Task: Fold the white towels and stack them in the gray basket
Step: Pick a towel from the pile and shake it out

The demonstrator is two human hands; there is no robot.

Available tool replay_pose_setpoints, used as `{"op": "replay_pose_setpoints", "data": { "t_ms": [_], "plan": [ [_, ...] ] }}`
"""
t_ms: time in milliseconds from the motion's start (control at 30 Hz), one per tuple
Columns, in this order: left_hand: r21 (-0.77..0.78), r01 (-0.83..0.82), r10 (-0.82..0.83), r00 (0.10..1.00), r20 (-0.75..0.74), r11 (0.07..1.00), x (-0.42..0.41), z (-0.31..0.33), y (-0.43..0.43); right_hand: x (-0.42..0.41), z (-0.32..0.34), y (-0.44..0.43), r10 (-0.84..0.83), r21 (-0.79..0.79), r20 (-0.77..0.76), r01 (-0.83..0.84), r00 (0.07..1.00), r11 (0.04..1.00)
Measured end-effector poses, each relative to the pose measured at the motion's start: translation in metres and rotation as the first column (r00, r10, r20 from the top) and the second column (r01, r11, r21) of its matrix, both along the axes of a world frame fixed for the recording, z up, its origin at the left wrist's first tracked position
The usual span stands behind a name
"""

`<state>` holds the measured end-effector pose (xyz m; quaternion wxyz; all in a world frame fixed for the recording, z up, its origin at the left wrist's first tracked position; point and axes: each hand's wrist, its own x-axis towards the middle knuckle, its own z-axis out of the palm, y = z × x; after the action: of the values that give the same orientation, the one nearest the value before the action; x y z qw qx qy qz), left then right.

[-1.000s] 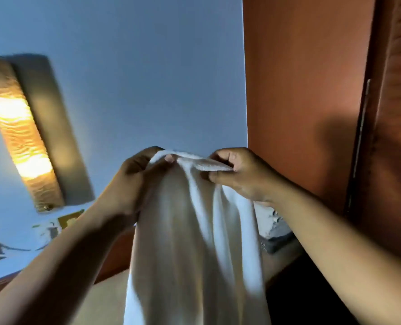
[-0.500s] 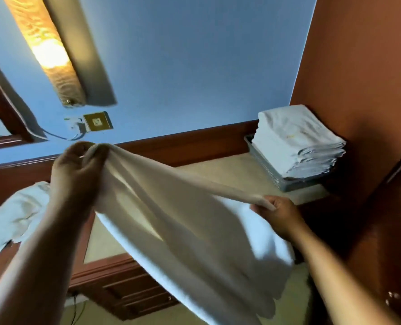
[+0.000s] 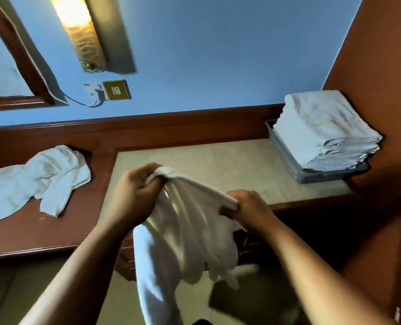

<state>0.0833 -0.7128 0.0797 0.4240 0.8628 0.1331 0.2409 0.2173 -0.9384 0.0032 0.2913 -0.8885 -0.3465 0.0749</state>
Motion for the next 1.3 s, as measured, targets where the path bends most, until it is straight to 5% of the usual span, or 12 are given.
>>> {"op": "replay_pose_setpoints", "data": {
  "t_ms": [133, 267, 433, 600, 667, 733, 800, 933, 1100, 1200, 1300],
  "plan": [
    [-0.114, -0.248, 0.254, 0.966, 0.041, 0.962, -0.007, 0.004, 0.040, 0.006, -0.053, -0.026, -0.203, 0.074, -0.265, 0.229, 0.943, 0.971],
    [-0.158, -0.320, 0.327, 0.945, 0.018, 0.934, -0.019, 0.004, 0.058, 0.012, -0.065, -0.038, -0.210, 0.227, -0.527, 0.375, 0.824, 0.899],
    [-0.110, -0.357, 0.358, 0.934, -0.010, 0.928, -0.024, -0.001, 0.065, 0.020, -0.059, -0.043, -0.026, 0.438, -0.819, 0.654, 0.573, 0.617],
    [0.220, 0.067, 0.030, 0.912, -0.409, 0.973, -0.027, -0.006, 0.053, 0.012, -0.022, -0.014, 0.051, 0.589, -0.731, 0.592, 0.680, 0.550],
    [0.169, 0.220, -0.119, 0.878, -0.464, 0.961, -0.028, -0.002, 0.041, 0.004, 0.006, -0.002, 0.008, 0.620, -0.565, 0.417, 0.825, 0.665],
    [0.132, 0.309, -0.230, 0.880, -0.417, 0.942, -0.027, 0.009, 0.028, -0.010, 0.032, 0.009, 0.104, 0.521, -0.374, 0.116, 0.921, 0.845],
    [0.136, 0.379, -0.319, 0.889, -0.329, 0.916, -0.025, 0.024, 0.013, -0.028, 0.048, 0.021, 0.232, 0.347, -0.301, -0.121, 0.925, 0.930],
    [0.161, 0.470, -0.447, 0.880, -0.160, 0.868, -0.021, 0.041, -0.007, -0.054, 0.049, 0.044, 0.405, 0.262, -0.261, -0.339, 0.876, 0.903],
    [0.031, 0.350, -0.347, 0.936, -0.060, 0.936, -0.017, 0.005, -0.002, -0.045, 0.068, 0.037, 0.251, 0.564, -0.139, -0.131, 0.958, 0.815],
    [-0.197, 0.378, -0.422, 0.863, -0.278, 0.904, -0.024, -0.056, -0.003, -0.037, 0.090, 0.024, 0.244, 0.711, -0.168, -0.054, 0.955, 0.701],
    [-0.110, 0.184, -0.214, 0.851, -0.479, 0.977, -0.039, -0.126, 0.009, -0.024, 0.105, 0.004, 0.123, 0.833, -0.302, 0.199, 0.945, 0.516]
  ]
}}
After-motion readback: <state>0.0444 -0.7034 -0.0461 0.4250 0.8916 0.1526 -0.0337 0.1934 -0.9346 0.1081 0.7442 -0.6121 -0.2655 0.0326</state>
